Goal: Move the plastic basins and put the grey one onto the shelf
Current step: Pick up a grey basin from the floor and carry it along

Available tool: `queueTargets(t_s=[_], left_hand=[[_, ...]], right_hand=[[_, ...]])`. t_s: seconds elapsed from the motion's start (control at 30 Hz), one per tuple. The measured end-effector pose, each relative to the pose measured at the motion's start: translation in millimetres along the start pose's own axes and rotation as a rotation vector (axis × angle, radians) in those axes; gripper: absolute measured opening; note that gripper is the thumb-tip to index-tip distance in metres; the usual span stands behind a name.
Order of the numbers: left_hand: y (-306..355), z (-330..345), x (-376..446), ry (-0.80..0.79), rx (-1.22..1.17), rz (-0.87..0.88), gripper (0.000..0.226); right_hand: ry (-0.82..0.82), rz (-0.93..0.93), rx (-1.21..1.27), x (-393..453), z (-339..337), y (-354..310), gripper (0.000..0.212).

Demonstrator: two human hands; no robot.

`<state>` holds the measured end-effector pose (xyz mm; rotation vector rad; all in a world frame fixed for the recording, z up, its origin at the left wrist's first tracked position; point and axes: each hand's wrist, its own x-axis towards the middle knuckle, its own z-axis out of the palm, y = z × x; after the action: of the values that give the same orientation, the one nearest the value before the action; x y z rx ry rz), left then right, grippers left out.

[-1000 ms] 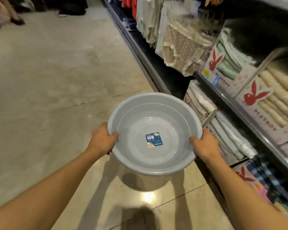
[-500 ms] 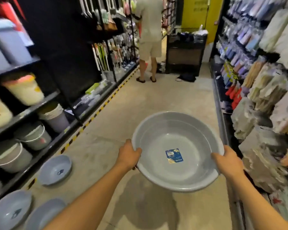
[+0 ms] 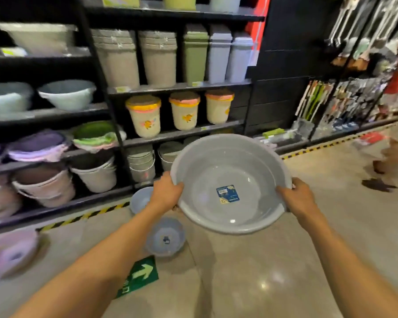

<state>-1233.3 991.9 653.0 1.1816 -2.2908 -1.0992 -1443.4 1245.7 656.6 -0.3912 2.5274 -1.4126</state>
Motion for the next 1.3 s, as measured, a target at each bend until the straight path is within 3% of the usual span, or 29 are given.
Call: queueTargets(t_s=[0.2,0.37,0.6,0.8,1.03,1.3], left_hand=[[-54.3,-54.0,72.1,0.14,-0.052,-0.11,0.012],[-77.5,-74.7,121.0,0.172,-0.066,-0.143,0.017],[-118.4,-70.3,187.1,0.232,-0.047,-0.344,0.036],[-151.5,-39.6,242.7,0.312,-0.002,-0.439,0.023],[-231.1,17.7,291.4,0.347,-0.007,-0.599,0.037],[-396.9,128.3,348.6,0.326,-0.024,-0.709,0.038]], right_hand=[[-0.168,-0.016,0.049,58.5,102.3,-66.0,0.032],[-0.215,-0.061,0.043,107.7,156.8,-91.2,0.034],[-0.353,-0.123,-0.021,184.0,245.2,-98.4,0.028],[-0.471,-0.159,-0.09,267.0,331.7,-90.4,0.026],[-0.601,-0.134,-0.171,328.3,430.0,-42.9,0.033],[-0.645,-0.126,-0.228,367.3,564.5,92.5,0.042]])
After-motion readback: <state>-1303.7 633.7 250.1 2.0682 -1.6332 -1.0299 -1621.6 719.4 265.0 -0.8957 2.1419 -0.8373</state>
